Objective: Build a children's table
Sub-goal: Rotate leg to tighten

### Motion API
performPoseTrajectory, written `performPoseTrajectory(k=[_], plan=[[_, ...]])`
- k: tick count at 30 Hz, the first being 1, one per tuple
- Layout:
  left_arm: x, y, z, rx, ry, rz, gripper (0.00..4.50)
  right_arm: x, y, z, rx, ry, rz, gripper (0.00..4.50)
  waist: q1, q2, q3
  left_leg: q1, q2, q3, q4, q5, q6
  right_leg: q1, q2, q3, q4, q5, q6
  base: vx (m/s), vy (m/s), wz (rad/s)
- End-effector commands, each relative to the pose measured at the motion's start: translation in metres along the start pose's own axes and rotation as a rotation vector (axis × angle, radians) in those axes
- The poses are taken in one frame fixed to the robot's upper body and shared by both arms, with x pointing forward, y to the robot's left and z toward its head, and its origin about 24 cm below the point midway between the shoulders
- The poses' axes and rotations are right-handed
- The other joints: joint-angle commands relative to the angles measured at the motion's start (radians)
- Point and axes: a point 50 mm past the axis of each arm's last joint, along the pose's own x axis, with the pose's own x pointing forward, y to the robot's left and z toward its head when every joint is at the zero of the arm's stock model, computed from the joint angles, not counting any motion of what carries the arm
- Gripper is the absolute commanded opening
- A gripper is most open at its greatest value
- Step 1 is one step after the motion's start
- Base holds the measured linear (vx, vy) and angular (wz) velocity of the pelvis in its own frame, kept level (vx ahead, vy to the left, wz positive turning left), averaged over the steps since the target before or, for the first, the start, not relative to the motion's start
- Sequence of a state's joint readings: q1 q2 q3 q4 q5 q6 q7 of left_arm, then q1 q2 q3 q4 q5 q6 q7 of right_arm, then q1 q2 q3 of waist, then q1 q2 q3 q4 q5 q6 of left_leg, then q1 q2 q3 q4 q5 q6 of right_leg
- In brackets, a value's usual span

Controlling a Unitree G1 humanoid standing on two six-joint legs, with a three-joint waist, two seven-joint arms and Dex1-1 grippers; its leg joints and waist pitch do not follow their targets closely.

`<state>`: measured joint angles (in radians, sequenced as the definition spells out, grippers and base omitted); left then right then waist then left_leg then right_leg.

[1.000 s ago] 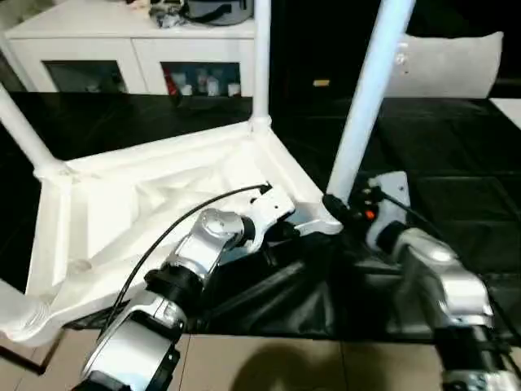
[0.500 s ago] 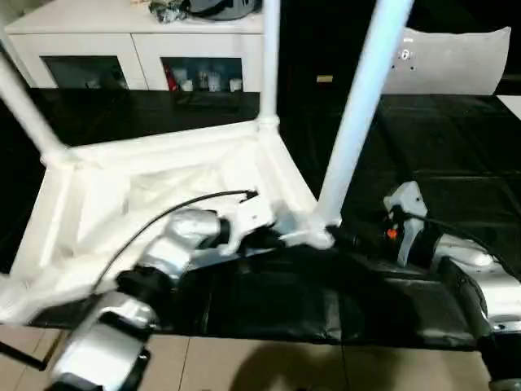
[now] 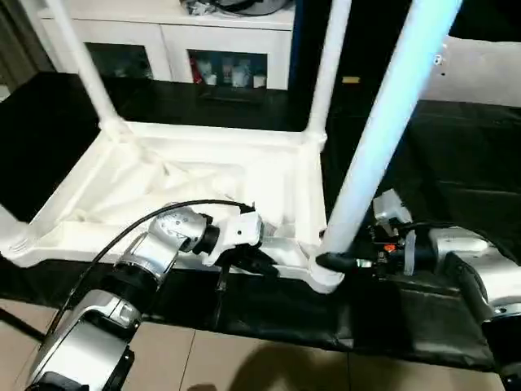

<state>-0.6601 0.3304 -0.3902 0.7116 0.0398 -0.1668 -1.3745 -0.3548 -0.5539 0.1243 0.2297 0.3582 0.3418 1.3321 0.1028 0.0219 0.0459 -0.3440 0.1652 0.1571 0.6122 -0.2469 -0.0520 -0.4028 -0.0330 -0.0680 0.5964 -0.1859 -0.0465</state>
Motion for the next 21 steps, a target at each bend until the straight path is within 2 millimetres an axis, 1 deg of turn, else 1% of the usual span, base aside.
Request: performPoseTrajectory(k=[1, 3, 4, 6, 7, 9, 10, 11, 12, 13, 14, 15, 16, 17, 18, 19, 20, 21], plan=[[-0.001, -0.001, -0.002, 0.014, 0.042, -0.047, 0.0, -0.003, -0.001, 0.003, -0.001, 0.011, 0.024, 2.31, 0.002, -0.023, -0.067, -0.009, 0.07, -0.013, -0.058, 0.079, 0.153, 0.065, -0.119, 0.056, -0.052, -0.123, -0.181, 0.0, 0.0, 0.0], [-0.002, -0.001, -0.003, 0.012, 0.04, -0.045, 0.0, -0.004, -0.001, 0.002, 0.002, 0.013, 0.031, 2.26, 0.003, -0.023, -0.067, -0.008, 0.071, -0.013, -0.058, 0.076, 0.149, 0.065, -0.12, 0.056, -0.053, -0.127, -0.179, 0.0, 0.0, 0.0], [-0.003, -0.002, -0.003, 0.006, 0.034, -0.042, 0.0, -0.004, 0.0, 0.002, 0.009, 0.017, 0.046, 2.16, 0.003, -0.029, -0.067, -0.009, 0.071, -0.013, -0.059, 0.081, 0.149, 0.066, -0.12, 0.056, -0.05, -0.12, -0.179, 0.0, 0.0, 0.0], [-0.004, -0.002, -0.004, -0.007, 0.023, -0.035, 0.0, -0.004, 0.001, 0.001, 0.019, 0.013, 0.056, 2.13, 0.003, -0.026, -0.068, -0.008, 0.073, -0.013, -0.058, 0.085, 0.151, 0.064, -0.121, 0.056, -0.049, -0.111, -0.181, 0.0, 0.0, 0.0], [-0.003, -0.002, -0.004, -0.051, -0.007, -0.001, 0.0, -0.001, 0.005, 0.002, 0.057, -0.021, 0.067, 2.12, 0.004, -0.026, -0.068, -0.007, 0.074, -0.013, -0.058, 0.089, 0.151, 0.064, -0.121, 0.055, -0.046, -0.094, -0.19, 0.0, 0.0, 0.0], [-0.002, -0.002, -0.004, -0.061, -0.013, 0.012, 0.0, 0.001, 0.006, 0.002, 0.067, -0.036, 0.066, 2.1, 0.005, -0.028, -0.068, -0.008, 0.075, -0.013, -0.058, 0.091, 0.152, 0.065, -0.122, 0.055, -0.045, -0.088, -0.193, 0.0, 0.0, 0.0], [-0.001, 0.0, -0.004, -0.091, -0.019, 0.054, 0.0, 0.007, 0.007, 0.003, 0.08, -0.052, 0.024, 2.1, 0.006, -0.027, -0.066, -0.007, 0.072, -0.011, -0.058, 0.08, 0.149, 0.063, -0.122, 0.055, -0.048, -0.106, -0.19, 0.0, 0.0, 0.0], [0.0, 0.0, -0.004, -0.105, -0.021, 0.073, 0.0, 0.009, 0.007, 0.003, 0.085, -0.059, 0.003, 2.1, 0.005, -0.028, -0.066, -0.006, 0.074, -0.01, -0.059, 0.08, 0.143, 0.064, -0.122, 0.057, -0.048, -0.106, -0.188, 0.0, 0.0, 0.0], [0.0, 0.001, -0.004, -0.112, -0.022, 0.082, 0.0, 0.01, 0.007, 0.003, 0.088, -0.062, -0.007, 2.1, 0.004, -0.029, -0.063, -0.008, 0.073, -0.01, -0.061, 0.073, 0.137, 0.062, -0.122, 0.056, -0.051, -0.125, -0.185, 0.0, 0.0, 0.0], [0.004, 0.005, -0.001, -0.178, -0.033, 0.168, 0.0, 0.023, 0.001, 0.002, 0.096, -0.06, -0.172, 2.1, 0.003, -0.026, -0.062, -0.007, 0.071, -0.009, -0.062, 0.059, 0.129, 0.063, -0.122, 0.055, -0.054, -0.151, -0.18, 0.0, 0.0, 0.0], [0.004, 0.005, -0.001, -0.181, -0.034, 0.173, 0.0, 0.023, 0.0, 0.002, 0.097, -0.06, -0.183, 2.1, -0.004, -0.026, -0.058, -0.004, 0.069, -0.008, -0.065, 0.03, 0.098, 0.057, -0.123, 0.056, -0.061, -0.199, -0.174, 0.0, 0.0, 0.0], [0.007, 0.009, 0.001, -0.214, -0.039, 0.223, 0.0, 0.03, -0.006, 0.003, 0.118, -0.08, -0.282, 2.1, -0.009, -0.027, -0.054, -0.003, 0.063, -0.007, -0.068, 0.001, 0.085, 0.058, -0.122, 0.054, -0.07, -0.255, -0.163, 0.0, 0.0, 0.0], [0.013, 0.014, 0.006, -0.25, -0.05, 0.296, 0.0, 0.037, -0.014, 0.004, 0.17, -0.112, -0.426, 2.1, -0.02, -0.027, -0.052, -0.001, 0.06, -0.007, -0.072, -0.028, 0.054, 0.061, -0.121, 0.056, -0.077, -0.332, -0.142, 0.0, 0.0, 0.0], [0.013, 0.014, 0.007, -0.253, -0.051, 0.302, 0.0, 0.038, -0.015, 0.004, 0.175, -0.114, -0.437, 2.1, -0.029, -0.025, -0.049, -0.002, 0.057, -0.01, -0.075, -0.048, 0.031, 0.06, -0.119, 0.053, -0.085, -0.392, -0.125, 0.0, 0.0, 0.0], [0.015, 0.016, 0.009, -0.266, -0.056, 0.327, 0.0, 0.04, -0.017, 0.004, 0.193, -0.119, -0.478, 2.09, -0.032, -0.021, -0.05, -0.003, 0.054, -0.012, -0.076, -0.053, 0.023, 0.064, -0.12, 0.051, -0.087, -0.415, -0.112, 0.0, 0.0, 0.0], [0.017, 0.017, 0.01, -0.275, -0.063, 0.343, 0.0, 0.042, -0.019, 0.004, 0.202, -0.119, -0.501, 2.09, -0.042, -0.026, -0.05, -0.004, 0.051, -0.011, -0.076, -0.056, 0.025, 0.065, -0.116, 0.053, -0.091, -0.419, -0.098, 0.0, 0.0, 0.0], [0.026, 0.023, 0.019, -0.316, -0.09, 0.404, 0.0, 0.048, -0.024, 0.003, 0.242, -0.122, -0.602, 2.09, -0.047, -0.024, -0.05, 0.002, 0.055, -0.008, -0.074, -0.063, 0.03, 0.059, -0.115, 0.058, -0.091, -0.404, -0.102, 0.0, 0.0, 0.0], [0.031, 0.026, 0.024, -0.337, -0.102, 0.445, 0.0, 0.052, -0.027, 0.002, 0.264, -0.124, -0.664, 2.09, -0.052, -0.024, -0.047, 0.001, 0.053, -0.008, -0.074, -0.065, 0.03, 0.057, -0.113, 0.057, -0.09, -0.4, -0.109, 0.0, 0.0, 0.0]])
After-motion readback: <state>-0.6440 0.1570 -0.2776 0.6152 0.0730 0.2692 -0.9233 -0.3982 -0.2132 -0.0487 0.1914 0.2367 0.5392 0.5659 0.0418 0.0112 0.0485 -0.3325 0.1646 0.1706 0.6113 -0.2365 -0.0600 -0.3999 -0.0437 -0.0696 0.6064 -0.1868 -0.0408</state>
